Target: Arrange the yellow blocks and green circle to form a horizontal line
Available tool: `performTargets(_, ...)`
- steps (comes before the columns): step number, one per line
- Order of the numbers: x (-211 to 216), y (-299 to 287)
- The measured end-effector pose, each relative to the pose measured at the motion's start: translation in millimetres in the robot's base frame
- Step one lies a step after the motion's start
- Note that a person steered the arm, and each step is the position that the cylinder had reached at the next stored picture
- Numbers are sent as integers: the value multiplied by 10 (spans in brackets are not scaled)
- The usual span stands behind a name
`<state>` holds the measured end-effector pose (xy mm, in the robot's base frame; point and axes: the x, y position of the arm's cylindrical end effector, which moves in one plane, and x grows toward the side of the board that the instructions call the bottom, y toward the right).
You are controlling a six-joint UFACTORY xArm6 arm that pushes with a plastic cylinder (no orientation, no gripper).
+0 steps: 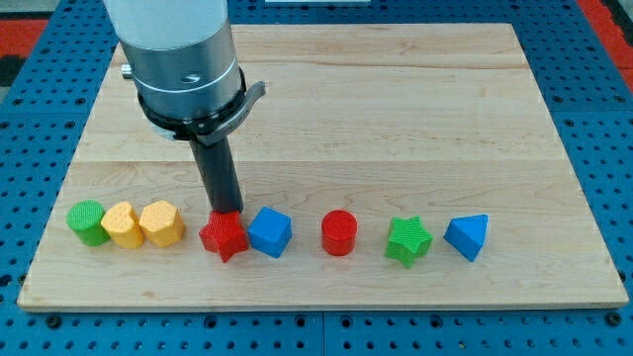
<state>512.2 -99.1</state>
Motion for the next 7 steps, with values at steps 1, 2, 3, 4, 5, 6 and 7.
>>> performTargets(1, -31, 48)
performTargets(2, -28, 218)
performTargets(3, -26, 239)
performTargets(4, -26, 239)
performTargets(5, -35, 165)
performTargets(6, -142, -216)
performTargets(7, -190, -682)
